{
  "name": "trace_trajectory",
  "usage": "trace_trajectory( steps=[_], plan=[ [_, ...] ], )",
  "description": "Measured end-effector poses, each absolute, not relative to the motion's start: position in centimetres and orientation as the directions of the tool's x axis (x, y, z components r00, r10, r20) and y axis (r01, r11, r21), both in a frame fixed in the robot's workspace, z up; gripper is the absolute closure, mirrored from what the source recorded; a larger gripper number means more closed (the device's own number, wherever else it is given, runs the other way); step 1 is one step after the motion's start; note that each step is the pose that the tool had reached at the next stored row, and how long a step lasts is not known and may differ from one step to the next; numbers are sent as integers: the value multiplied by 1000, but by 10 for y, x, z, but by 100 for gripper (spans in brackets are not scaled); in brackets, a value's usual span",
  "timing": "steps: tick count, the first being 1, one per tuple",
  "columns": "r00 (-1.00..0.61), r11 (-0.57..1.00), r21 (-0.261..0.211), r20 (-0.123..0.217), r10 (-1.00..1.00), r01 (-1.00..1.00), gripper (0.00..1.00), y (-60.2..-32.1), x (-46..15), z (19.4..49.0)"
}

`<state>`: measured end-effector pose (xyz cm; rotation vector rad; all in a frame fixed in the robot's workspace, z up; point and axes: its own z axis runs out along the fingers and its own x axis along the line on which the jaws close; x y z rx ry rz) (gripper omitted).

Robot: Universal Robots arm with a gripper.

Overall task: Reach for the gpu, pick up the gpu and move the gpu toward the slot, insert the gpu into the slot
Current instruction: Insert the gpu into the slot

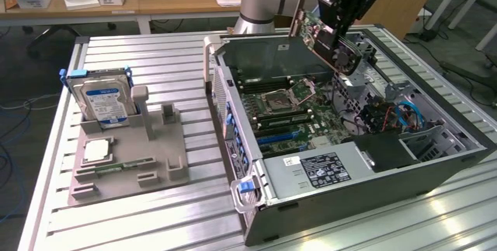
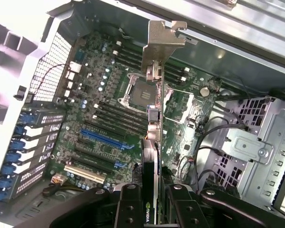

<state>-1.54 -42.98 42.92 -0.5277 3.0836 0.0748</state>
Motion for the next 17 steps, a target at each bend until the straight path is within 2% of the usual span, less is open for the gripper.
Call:
trace_trajectory(
  steps=[17],
  plan=[
    [-853, 851, 45, -20, -522, -523, 75, -430, -15, 429]
  ],
)
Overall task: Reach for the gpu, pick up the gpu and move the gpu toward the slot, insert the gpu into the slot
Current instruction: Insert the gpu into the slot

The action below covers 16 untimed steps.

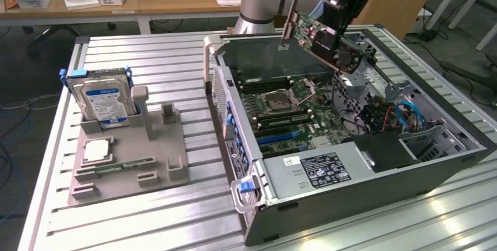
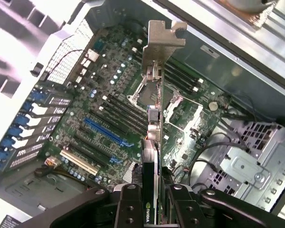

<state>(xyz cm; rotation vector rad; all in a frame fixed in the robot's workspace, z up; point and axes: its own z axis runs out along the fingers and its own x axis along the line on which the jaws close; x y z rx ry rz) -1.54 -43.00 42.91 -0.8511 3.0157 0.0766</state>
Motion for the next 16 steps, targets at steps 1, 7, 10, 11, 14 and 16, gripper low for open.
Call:
trace_trajectory(
  steps=[1, 7, 10, 11, 14, 16],
  plan=[
    [-846, 845, 45, -20, -533, -533, 75, -430, -15, 429],
    [-804, 803, 45, -20, -594, -594, 75, -430, -15, 429],
    [-781, 780, 45, -20, -624, -624, 75, -430, -15, 429],
    [-774, 772, 45, -20, -633, -634, 75, -430, -15, 429],
    [-749, 748, 45, -20, -662, -662, 75, -430, -15, 429],
    [-733, 732, 45, -20, -680, -680, 75, -430, -15, 429]
  ],
)
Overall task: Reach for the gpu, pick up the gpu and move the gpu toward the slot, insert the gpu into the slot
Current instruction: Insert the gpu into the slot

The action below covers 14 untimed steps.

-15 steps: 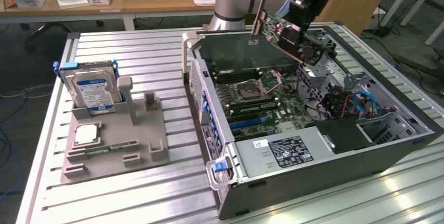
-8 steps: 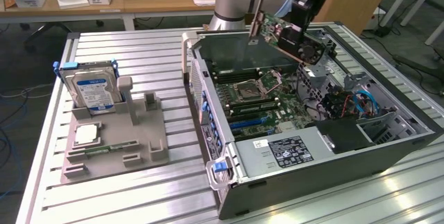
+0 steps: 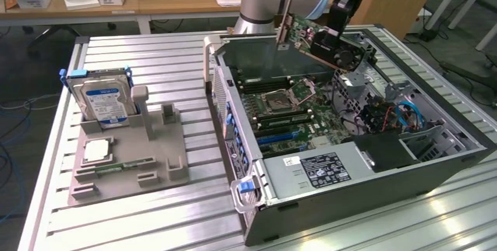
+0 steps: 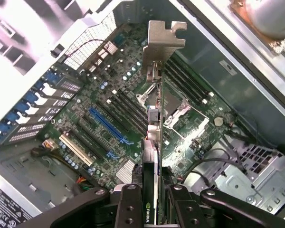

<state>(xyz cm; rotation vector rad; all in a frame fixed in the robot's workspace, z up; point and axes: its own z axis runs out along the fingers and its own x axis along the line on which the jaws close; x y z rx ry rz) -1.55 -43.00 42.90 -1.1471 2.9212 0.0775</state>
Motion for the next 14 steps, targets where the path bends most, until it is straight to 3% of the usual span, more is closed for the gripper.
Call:
trace_trajectory(
  steps=[14],
  plan=[
    [-606, 604, 45, -20, -796, -795, 75, -430, -15, 429]
  ],
)
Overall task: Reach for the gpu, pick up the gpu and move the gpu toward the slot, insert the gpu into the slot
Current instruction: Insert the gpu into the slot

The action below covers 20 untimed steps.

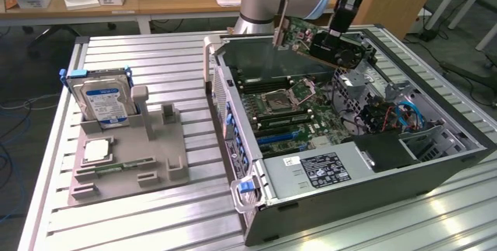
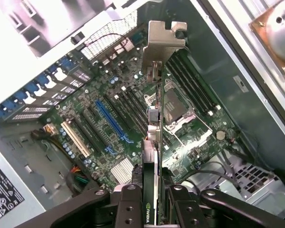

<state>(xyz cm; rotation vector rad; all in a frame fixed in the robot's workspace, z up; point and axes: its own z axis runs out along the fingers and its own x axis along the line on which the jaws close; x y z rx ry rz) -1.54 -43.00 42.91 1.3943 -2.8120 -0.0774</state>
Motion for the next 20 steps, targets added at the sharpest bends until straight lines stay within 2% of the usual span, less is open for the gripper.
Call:
trace_trajectory(
  steps=[20],
  plan=[
    [-402, 401, 45, -20, -916, -915, 75, -430, -15, 429]
  ],
)
